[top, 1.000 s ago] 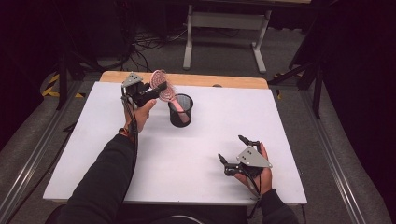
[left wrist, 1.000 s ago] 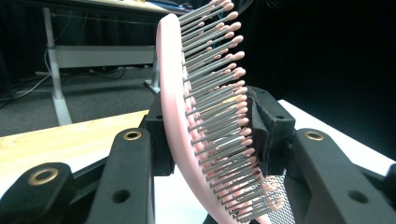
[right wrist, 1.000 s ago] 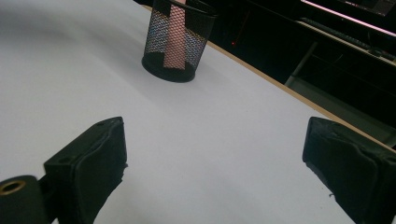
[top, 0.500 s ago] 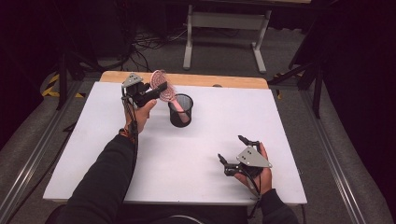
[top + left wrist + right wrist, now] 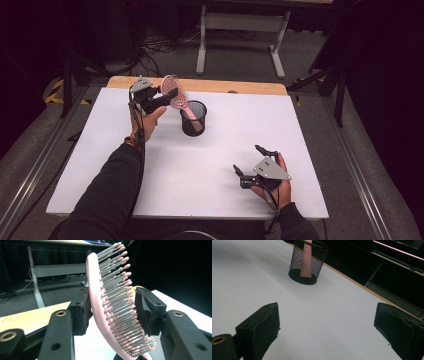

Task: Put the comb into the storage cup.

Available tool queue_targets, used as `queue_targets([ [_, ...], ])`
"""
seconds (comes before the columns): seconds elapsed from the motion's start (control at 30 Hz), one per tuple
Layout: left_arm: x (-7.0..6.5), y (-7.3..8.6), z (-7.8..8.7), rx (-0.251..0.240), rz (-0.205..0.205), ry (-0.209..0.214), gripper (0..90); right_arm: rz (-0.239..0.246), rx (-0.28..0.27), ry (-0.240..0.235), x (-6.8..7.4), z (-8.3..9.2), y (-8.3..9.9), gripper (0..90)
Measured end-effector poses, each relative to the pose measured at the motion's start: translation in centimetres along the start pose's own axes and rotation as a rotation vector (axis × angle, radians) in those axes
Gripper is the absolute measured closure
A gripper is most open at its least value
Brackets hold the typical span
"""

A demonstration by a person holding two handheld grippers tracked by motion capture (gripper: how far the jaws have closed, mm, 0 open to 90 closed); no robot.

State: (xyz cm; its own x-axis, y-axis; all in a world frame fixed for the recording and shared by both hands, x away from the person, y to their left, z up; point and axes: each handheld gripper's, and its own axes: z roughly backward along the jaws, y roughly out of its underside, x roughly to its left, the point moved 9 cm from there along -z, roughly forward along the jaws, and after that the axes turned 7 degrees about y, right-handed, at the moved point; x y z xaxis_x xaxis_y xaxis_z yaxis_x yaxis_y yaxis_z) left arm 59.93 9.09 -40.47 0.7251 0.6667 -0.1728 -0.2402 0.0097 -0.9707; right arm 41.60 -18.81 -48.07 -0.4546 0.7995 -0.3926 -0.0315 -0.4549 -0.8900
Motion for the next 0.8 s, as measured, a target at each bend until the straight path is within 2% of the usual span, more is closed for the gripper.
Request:
queue_targets([
  [0.1,0.1,-0.3,0.2,-0.007,-0.014,-0.007,46.2,-0.001,0.002,-0.002,0.0,0.0,0.0,6.5],
  [0.4,0.2,-0.7,0.6,0.001,-0.021,-0.02,36.9,-0.001,-0.005,-0.002,0.1,0.0,-0.1,6.6],
  [0.57,0.3,-0.8,0.8,0.024,-0.057,-0.04,28.0,-0.003,-0.008,0.001,0.1,0.1,-0.1,6.6],
  [0.8,0.3,-1.2,1.2,0.025,-0.07,-0.052,21.6,0.001,-0.007,0.0,0.1,0.0,-0.2,6.6],
])
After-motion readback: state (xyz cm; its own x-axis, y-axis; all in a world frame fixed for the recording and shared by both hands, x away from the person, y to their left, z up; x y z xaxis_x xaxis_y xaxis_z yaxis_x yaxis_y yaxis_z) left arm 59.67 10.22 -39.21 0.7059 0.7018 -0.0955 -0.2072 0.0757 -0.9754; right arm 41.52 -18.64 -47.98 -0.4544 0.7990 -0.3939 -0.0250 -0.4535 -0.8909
